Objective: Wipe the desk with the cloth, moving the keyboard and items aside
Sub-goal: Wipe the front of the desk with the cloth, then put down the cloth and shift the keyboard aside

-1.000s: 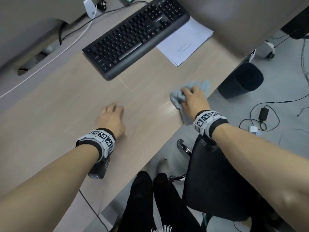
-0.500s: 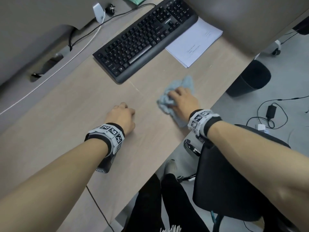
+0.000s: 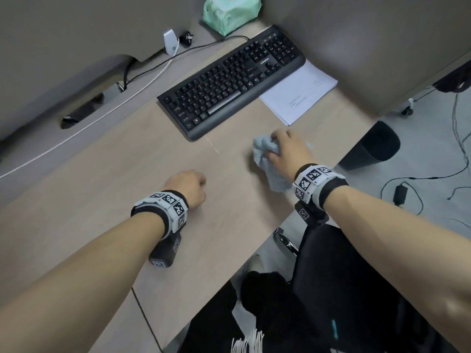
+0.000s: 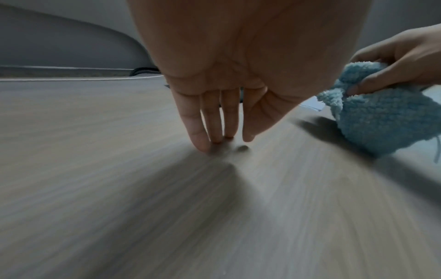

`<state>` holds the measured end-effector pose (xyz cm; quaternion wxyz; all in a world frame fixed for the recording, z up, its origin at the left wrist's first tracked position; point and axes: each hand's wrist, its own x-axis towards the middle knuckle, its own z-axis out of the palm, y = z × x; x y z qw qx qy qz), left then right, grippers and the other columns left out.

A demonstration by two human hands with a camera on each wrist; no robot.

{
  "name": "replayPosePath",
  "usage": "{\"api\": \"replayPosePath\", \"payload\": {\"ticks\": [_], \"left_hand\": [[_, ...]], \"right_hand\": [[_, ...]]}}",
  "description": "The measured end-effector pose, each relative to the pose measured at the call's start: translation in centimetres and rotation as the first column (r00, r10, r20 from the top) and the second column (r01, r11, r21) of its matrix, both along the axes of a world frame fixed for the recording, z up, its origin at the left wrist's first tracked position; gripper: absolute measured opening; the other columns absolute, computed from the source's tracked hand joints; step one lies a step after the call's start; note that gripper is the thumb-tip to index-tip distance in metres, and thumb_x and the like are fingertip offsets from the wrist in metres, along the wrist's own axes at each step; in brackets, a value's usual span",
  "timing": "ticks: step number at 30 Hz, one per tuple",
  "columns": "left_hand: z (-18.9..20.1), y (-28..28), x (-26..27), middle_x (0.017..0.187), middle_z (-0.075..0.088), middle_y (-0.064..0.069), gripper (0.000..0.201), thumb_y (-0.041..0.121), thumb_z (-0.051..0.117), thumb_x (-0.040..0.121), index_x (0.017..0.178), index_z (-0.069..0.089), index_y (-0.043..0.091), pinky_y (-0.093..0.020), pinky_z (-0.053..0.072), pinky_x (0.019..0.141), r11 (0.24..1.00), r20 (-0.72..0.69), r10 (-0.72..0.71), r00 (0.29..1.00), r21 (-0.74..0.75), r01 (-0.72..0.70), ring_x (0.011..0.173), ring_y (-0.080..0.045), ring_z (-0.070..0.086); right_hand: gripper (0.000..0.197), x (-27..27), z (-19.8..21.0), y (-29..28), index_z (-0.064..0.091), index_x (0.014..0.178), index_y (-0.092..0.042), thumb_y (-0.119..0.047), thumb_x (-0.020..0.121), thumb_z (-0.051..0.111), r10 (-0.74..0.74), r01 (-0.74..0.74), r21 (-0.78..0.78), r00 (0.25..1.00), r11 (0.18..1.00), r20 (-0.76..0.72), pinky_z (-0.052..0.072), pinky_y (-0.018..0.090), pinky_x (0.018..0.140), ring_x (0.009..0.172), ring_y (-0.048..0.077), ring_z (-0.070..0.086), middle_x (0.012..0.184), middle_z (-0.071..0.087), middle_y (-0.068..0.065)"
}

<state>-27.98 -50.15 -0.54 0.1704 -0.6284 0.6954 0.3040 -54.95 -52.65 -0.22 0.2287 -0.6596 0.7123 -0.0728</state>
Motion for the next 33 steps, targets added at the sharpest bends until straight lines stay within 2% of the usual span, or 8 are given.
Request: {"api": "replayPosePath", "payload": {"ticks": [3,6,9,12,16,19,23,33], "left_hand": [[-0.1,-1.0,1.0,0.124,0.066,0.000,0.042,0.008,0.050,0.080,0.115,0.067,0.025,-0.029,0.044,0.101,0.967,-0.162,0.254,0.953,0.073,-0.246,0.119,-0.026,0.058],[-0.5,-2.9,2.0,0.114,0.071,-0.004,0.027,0.007,0.053,0.083,0.099,0.071,0.020,-0.030,0.045,0.102,0.851,-0.274,0.525,0.806,0.143,-0.505,0.111,-0.026,0.063],[-1.6,-5.8,3.4,0.105,0.073,-0.009,0.015,0.018,0.056,0.074,0.084,0.064,0.026,-0.043,0.052,0.096,0.687,-0.311,0.717,0.624,0.166,-0.707,0.104,-0.032,0.067],[-2.1,-8.3,4.1,0.106,0.071,-0.014,0.023,0.029,0.060,0.071,0.092,0.062,0.023,-0.050,0.053,0.094,0.515,-0.352,0.829,0.435,0.179,-0.838,0.103,-0.037,0.066],[0.1,-11.7,2.3,0.108,0.069,-0.019,0.017,0.027,0.063,0.083,0.091,0.063,0.012,-0.051,0.051,0.095,0.362,-0.391,0.880,0.271,0.179,-0.915,0.104,-0.040,0.064],[0.2,-13.8,1.3,0.097,0.067,-0.017,0.019,0.025,0.062,0.088,0.074,0.060,0.012,-0.051,0.053,0.093,0.244,-0.429,0.892,0.141,0.195,-0.950,0.096,-0.037,0.065],[-0.6,-16.0,0.6,0.098,0.072,-0.016,0.018,0.029,0.067,0.081,0.075,0.064,0.013,-0.046,0.054,0.092,0.108,-0.424,0.906,-0.001,0.233,-0.966,0.083,-0.029,0.064],[-1.5,-18.2,-1.2,0.084,0.066,-0.007,0.019,0.026,0.063,0.085,0.093,0.064,0.009,-0.033,0.051,0.076,-0.009,-0.410,0.903,-0.126,0.275,-0.961,0.072,-0.021,0.062]], "right_hand": [[0.036,2.6,0.0,-1.4,0.055,0.117,-0.022,-0.042,0.087,0.061,0.156,-0.152,0.114,0.987,0.982,-0.031,0.050,0.040,0.084,0.097,0.028,0.056,0.113,0.050,0.007],[0.042,2.4,0.3,-3.8,0.066,0.097,-0.020,-0.059,0.087,0.055,0.246,-0.226,0.209,0.967,0.952,-0.074,0.050,0.038,0.082,0.092,0.025,0.057,0.099,0.051,0.003],[0.052,0.4,1.3,-8.3,0.067,0.099,-0.018,-0.065,0.086,0.050,0.191,-0.187,0.108,0.981,0.977,-0.035,0.047,0.036,0.082,0.093,0.022,0.055,0.101,0.058,0.004],[0.050,-2.2,1.6,-14.1,0.063,0.114,-0.013,-0.056,0.089,0.054,0.080,-0.080,0.028,0.997,0.996,0.007,0.045,0.037,0.089,0.107,0.029,0.057,0.115,0.061,0.011],[0.055,-6.0,1.4,-22.2,0.056,0.121,-0.009,-0.052,0.088,0.057,-0.105,0.104,0.027,0.994,0.994,0.017,0.047,0.039,0.090,0.110,0.032,0.057,0.122,0.057,0.015],[0.063,-7.8,0.8,-26.3,0.051,0.127,-0.009,-0.055,0.085,0.060,-0.118,0.118,0.031,0.993,0.993,0.013,0.046,0.042,0.099,0.115,0.033,0.054,0.129,0.051,0.016],[0.066,-8.6,-0.3,-30.1,0.049,0.126,-0.006,-0.055,0.084,0.060,-0.078,0.079,0.066,0.997,0.995,-0.022,0.046,0.043,0.097,0.116,0.038,0.054,0.129,0.052,0.019],[0.077,-8.7,-1.8,-33.2,0.045,0.130,-0.007,-0.063,0.079,0.061,-0.134,0.136,0.144,0.991,0.980,-0.023,0.045,0.046,0.099,0.120,0.038,0.052,0.130,0.054,0.019]]}}
